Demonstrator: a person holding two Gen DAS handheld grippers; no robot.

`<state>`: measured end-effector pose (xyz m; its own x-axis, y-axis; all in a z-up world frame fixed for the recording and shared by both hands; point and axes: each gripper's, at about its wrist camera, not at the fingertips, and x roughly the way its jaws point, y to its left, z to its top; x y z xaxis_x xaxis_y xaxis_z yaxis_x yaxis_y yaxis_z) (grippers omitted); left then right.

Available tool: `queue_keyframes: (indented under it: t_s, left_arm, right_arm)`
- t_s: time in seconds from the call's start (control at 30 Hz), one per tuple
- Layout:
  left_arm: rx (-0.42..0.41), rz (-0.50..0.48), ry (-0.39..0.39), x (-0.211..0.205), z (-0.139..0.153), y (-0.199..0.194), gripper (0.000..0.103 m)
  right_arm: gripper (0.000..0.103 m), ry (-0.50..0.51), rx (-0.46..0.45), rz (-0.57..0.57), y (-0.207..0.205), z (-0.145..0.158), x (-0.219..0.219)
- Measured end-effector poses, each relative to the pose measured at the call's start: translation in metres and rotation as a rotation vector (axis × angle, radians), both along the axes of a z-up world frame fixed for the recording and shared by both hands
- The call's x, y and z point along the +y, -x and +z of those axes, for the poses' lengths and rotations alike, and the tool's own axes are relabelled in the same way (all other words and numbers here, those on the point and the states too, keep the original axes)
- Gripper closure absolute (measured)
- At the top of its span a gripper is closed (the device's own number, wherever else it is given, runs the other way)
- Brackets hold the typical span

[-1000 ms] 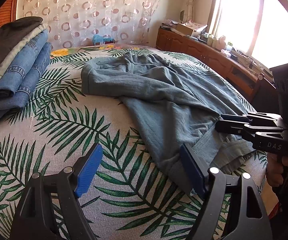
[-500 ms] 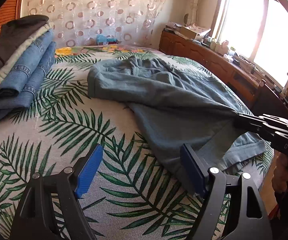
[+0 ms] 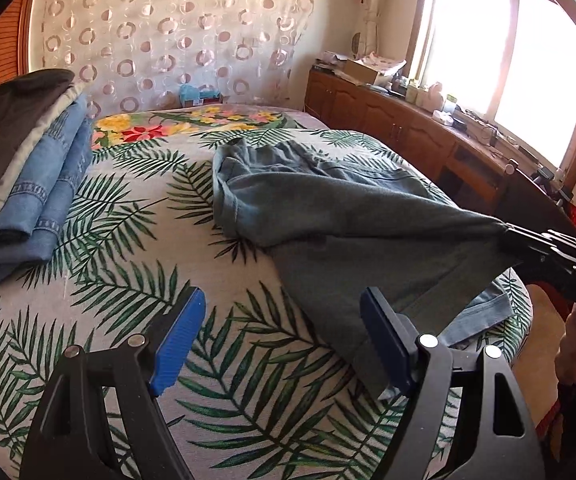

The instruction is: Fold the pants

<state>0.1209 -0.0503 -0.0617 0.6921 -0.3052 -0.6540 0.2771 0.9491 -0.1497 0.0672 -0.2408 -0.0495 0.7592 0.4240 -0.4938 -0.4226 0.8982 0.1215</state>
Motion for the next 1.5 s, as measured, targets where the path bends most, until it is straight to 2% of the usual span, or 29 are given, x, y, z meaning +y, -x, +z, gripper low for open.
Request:
queue_keyframes:
  t_s: [0.4, 0.73, 0.97, 1.23, 1.47, 1.5]
  left_arm:
    - [-0.025, -0.071, -0.017, -0.031, 0.013, -0.004, 0.023]
    - [-0.013, -0.09, -0.019, -0.042, 0.008, -0.004, 0.023]
    - [0.0, -0.109, -0.03, -0.052, 0.002, -0.003, 0.023]
    - [0.003, -0.127, -0.042, -0.06, 0.0, -0.011, 0.023]
    - [-0.018, -0.143, -0.047, -0.06, 0.006, -0.024, 0.023]
    - [-0.022, -0.14, -0.048, -0.059, 0.008, -0.024, 0.023]
  right_arm:
    - [0.096, 0.016, -0.028, -0.106, 0.034, 0.008, -0.037]
    - [0.096, 0.023, 0.018, -0.158, 0.05, -0.001, -0.05]
    - [0.096, 0.031, 0.086, -0.171, 0.049, -0.018, -0.051]
    - [0.096, -0.007, 0.142, -0.175, 0.035, -0.026, -0.064]
    - [0.095, -0.015, 0.139, -0.175, 0.035, -0.023, -0.068]
    - [0.09, -0.015, 0.137, -0.177, 0.035, -0.023, -0.068]
